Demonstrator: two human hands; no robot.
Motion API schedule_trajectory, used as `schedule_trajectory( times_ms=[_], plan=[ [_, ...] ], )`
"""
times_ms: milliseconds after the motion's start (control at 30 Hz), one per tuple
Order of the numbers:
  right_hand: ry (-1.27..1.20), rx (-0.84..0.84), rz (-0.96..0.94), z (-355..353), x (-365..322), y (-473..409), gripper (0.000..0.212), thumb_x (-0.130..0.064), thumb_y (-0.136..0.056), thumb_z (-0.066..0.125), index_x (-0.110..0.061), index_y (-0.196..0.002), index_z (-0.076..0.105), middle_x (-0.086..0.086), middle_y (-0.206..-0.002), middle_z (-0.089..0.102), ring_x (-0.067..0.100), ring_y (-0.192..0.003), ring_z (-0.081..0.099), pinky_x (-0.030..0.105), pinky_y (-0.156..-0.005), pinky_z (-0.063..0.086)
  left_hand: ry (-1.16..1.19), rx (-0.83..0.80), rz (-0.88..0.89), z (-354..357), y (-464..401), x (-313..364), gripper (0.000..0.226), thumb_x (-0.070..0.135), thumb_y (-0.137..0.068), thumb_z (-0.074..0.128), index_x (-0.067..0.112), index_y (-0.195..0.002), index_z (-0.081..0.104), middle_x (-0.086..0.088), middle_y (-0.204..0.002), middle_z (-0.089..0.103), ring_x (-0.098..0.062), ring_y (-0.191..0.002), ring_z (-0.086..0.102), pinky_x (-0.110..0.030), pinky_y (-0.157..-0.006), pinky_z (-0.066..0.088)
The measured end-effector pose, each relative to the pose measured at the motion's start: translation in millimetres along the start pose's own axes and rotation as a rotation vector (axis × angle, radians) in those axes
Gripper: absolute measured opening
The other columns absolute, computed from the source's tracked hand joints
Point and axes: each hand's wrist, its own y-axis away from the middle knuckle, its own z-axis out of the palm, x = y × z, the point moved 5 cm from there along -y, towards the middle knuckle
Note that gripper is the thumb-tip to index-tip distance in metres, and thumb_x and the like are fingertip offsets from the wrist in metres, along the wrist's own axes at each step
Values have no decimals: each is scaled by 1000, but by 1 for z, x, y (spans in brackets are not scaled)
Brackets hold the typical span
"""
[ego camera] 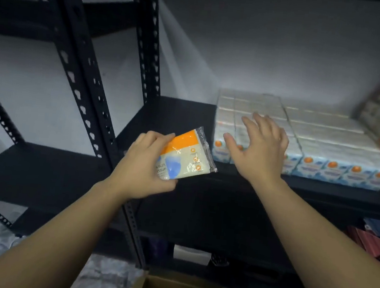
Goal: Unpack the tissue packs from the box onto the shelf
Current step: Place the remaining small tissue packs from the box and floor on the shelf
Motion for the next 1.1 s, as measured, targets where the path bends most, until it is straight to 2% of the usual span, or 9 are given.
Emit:
schedule_trajectory(
  times_ms=[67,167,267,333,400,500,600,900,1100],
  plan=[
    [83,-79,67,15,6,-12,71,-74,-97,37,-28,-150,50,2,-162,41,25,-153,29,54,-123,18,-28,-77,23,-2,-26,-12,111,57,-61,74,25,-159,32,12,-133,40,-10,-121,38,-38,-104,43],
    [169,-79,84,29,9,-12,73,-72,-99,26,-23,-142,60,4,-154,53,25,-145,43,51,-119,24,-80,-237,59,6,-56,-28,111,54,-66,75,25,-162,26,7,-141,42,-16,-130,37,-46,-112,41],
    [200,-32,77,33,10,-8,70,-67,-101,26,-20,-135,67,5,-145,61,24,-137,52,48,-116,31,-126,-371,59,18,-71,-46,105,45,-76,76,25,-164,21,4,-158,36,-21,-148,25,-50,-128,12],
    [214,-13,75,34,11,-7,68,-65,-102,28,-20,-133,68,5,-142,64,24,-135,55,47,-115,33,-128,-404,60,24,-75,-53,101,46,-80,72,28,-165,18,2,-169,23,-20,-157,12,-49,-128,-1],
    [227,6,60,36,10,-7,65,-62,-103,30,-19,-132,69,5,-140,65,25,-133,57,47,-114,34,-168,-419,58,33,-75,-53,98,58,-87,63,31,-165,11,-1,-173,11,-22,-160,4,-49,-128,-3],
    [245,34,41,37,11,-7,63,-60,-103,32,-18,-130,70,6,-138,67,26,-131,59,46,-112,35,-277,-424,34,47,-75,-49,96,86,-90,28,35,-165,-2,-3,-174,-2,-25,-161,-5,-54,-128,-5],
    [261,47,34,40,12,-7,62,-58,-103,32,-17,-130,71,6,-137,67,26,-130,59,46,-111,35,-322,-417,14,53,-82,-52,95,88,-88,12,35,-165,-3,-4,-174,-3,-26,-160,-7,-56,-127,-6],
    [252,124,10,43,14,-7,56,-52,-103,38,-15,-124,73,8,-133,70,28,-125,63,47,-106,39,-374,-410,-31,67,-154,-80,82,78,-97,15,35,-165,2,-5,-175,2,-27,-161,-2,-57,-127,-3],
    [244,146,-10,44,16,-7,56,-51,-102,38,-14,-125,73,7,-133,70,29,-124,63,48,-105,40,-388,-427,-55,71,-211,-96,80,76,-99,20,35,-166,2,-6,-174,-7,-26,-160,-12,-59,-126,-8]
  ],
)
